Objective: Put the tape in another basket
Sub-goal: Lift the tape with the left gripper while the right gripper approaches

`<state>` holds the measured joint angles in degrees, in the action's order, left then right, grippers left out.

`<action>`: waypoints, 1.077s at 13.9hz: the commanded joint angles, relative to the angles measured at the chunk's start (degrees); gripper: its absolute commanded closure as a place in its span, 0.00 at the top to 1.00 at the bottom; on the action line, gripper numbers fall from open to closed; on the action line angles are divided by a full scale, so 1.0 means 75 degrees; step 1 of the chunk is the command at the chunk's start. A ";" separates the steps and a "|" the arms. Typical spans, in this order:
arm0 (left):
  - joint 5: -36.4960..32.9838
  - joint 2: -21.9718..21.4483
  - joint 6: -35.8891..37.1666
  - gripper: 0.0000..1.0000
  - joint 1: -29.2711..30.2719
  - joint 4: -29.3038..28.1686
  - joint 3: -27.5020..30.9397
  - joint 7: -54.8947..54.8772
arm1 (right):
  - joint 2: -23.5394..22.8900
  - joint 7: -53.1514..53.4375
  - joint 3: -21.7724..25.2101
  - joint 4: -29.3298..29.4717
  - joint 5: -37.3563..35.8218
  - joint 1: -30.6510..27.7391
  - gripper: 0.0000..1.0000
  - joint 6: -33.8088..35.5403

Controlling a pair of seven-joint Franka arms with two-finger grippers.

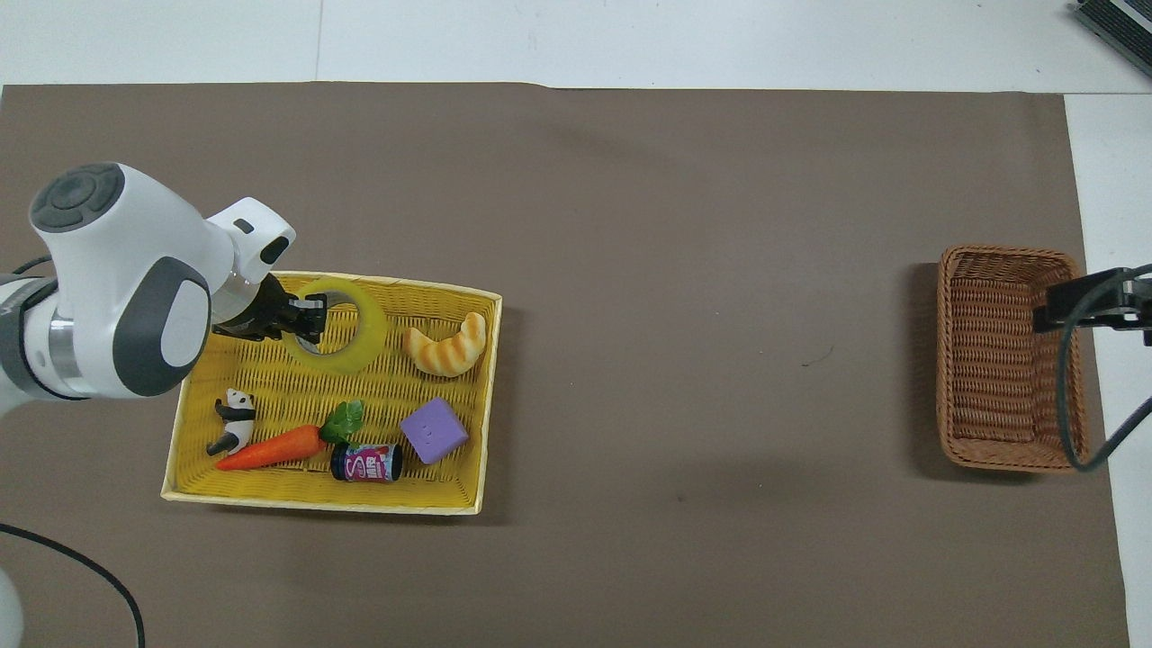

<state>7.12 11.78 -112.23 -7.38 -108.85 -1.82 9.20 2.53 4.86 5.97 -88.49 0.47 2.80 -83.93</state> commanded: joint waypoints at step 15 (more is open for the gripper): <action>0.2132 -0.0469 -0.0257 0.00 -0.1709 0.0673 -0.0940 0.1104 | 0.1373 -0.0108 -0.0057 -0.2274 0.3298 0.0025 1.00 -0.0282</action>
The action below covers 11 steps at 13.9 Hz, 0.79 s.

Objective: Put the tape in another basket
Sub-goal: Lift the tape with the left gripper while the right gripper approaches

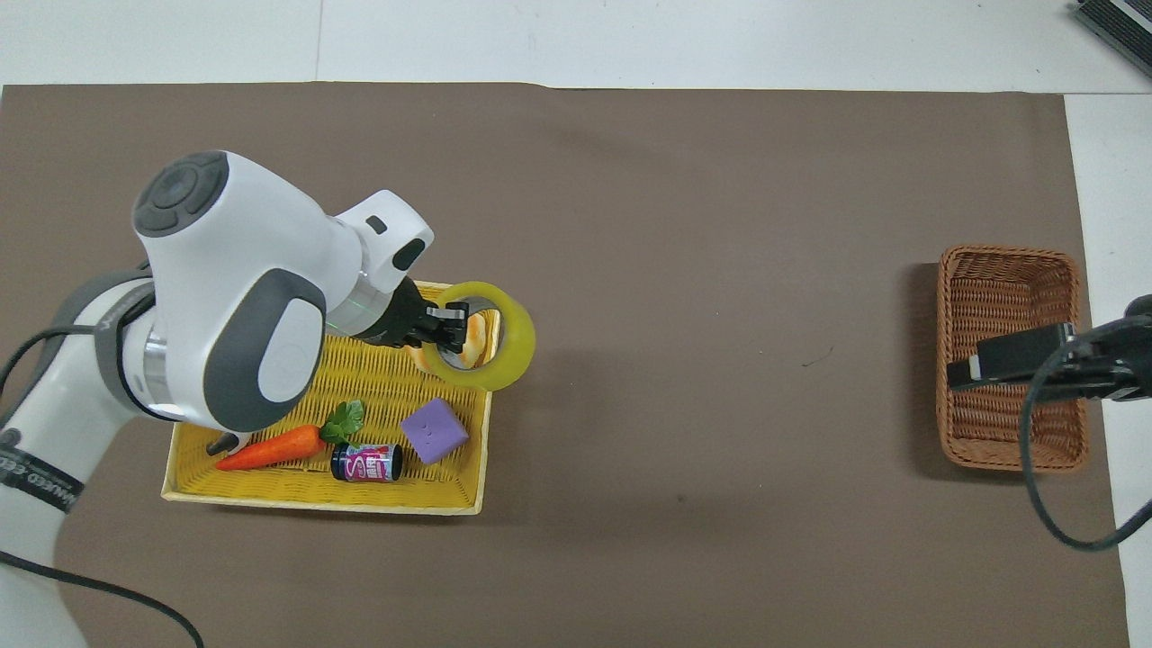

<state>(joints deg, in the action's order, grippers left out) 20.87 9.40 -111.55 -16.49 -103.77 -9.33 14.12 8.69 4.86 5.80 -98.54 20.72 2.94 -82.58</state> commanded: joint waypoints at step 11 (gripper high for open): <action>0.3334 -0.0257 -0.2304 0.00 -0.1048 -0.0098 -0.1626 0.0519 | 0.0881 -0.0143 -0.0117 -0.2306 0.2885 0.0193 1.00 -0.1211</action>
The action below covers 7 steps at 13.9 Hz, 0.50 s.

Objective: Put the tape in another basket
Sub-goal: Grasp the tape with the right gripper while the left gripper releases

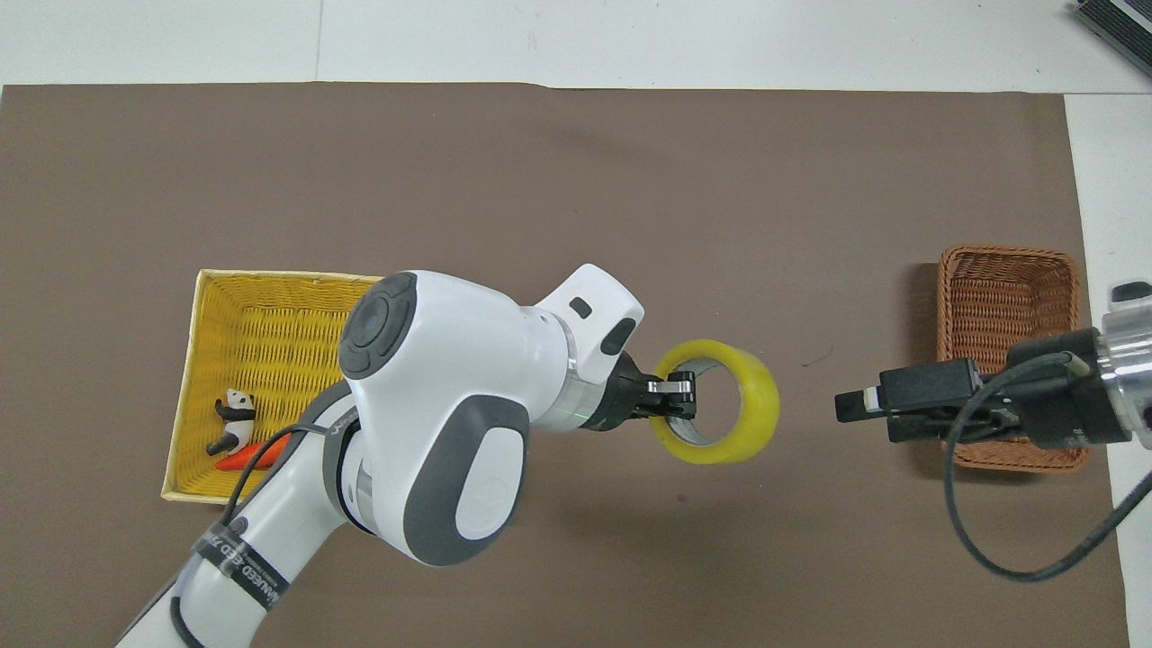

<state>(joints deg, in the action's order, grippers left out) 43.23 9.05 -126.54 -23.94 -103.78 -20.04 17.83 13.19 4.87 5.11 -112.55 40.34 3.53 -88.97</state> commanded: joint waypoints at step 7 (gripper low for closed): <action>0.1033 -0.0270 -0.1022 0.00 -0.0054 -0.0154 -0.0785 -0.0010 | 0.0338 -0.0590 -0.0013 -0.0473 0.0153 0.0069 1.00 -0.0314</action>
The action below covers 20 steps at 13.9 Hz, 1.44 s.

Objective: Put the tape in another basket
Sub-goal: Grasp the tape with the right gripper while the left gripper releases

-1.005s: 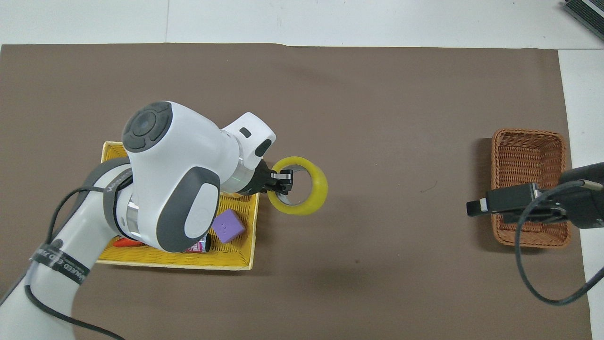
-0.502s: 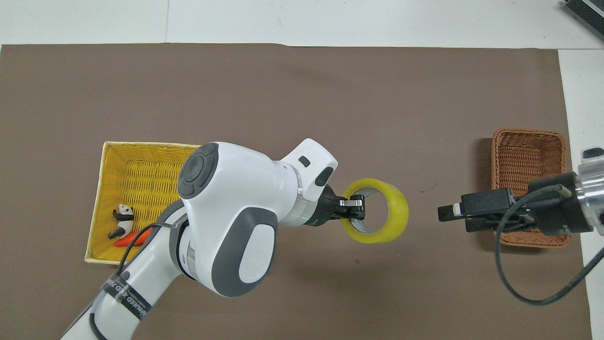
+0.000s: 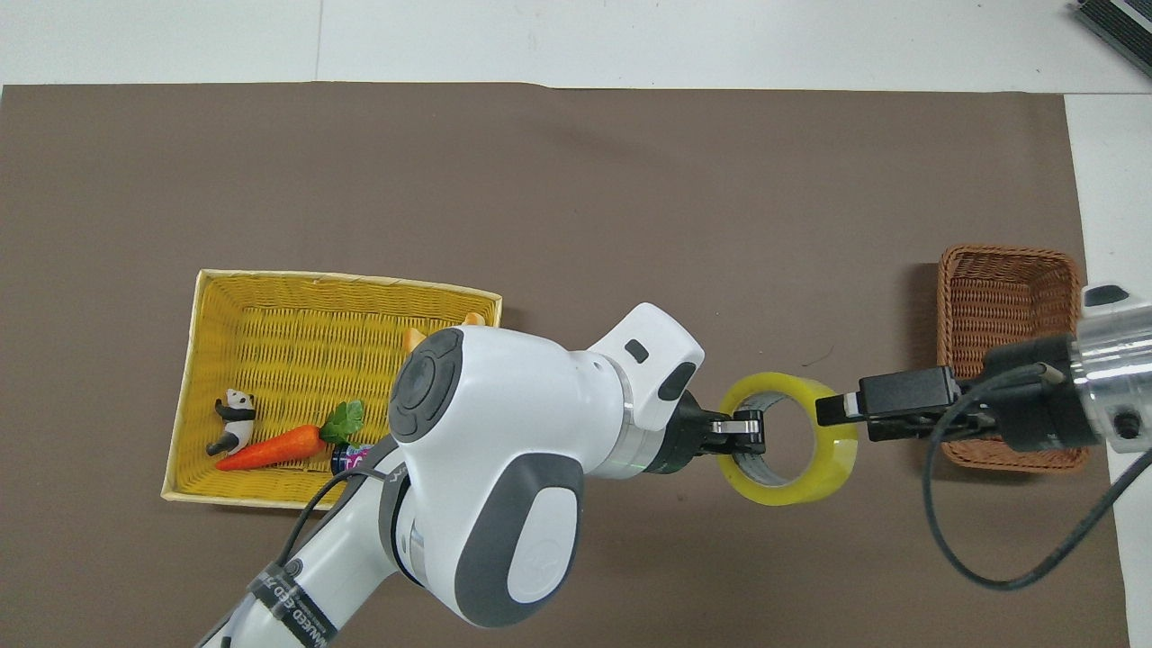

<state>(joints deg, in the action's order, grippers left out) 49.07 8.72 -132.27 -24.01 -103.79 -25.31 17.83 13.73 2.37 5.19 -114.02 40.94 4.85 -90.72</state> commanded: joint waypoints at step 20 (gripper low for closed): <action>0.0852 -0.0950 -0.1535 1.00 -0.0467 -0.0504 -0.0352 0.1407 | 0.0313 -0.0257 -0.0012 -0.0337 -0.0407 -0.0213 0.00 0.0411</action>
<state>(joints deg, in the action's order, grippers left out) 53.85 5.52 -143.07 -28.15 -104.86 -28.49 26.61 14.86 0.23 5.49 -115.55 38.79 3.91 -87.65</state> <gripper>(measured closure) 0.304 0.463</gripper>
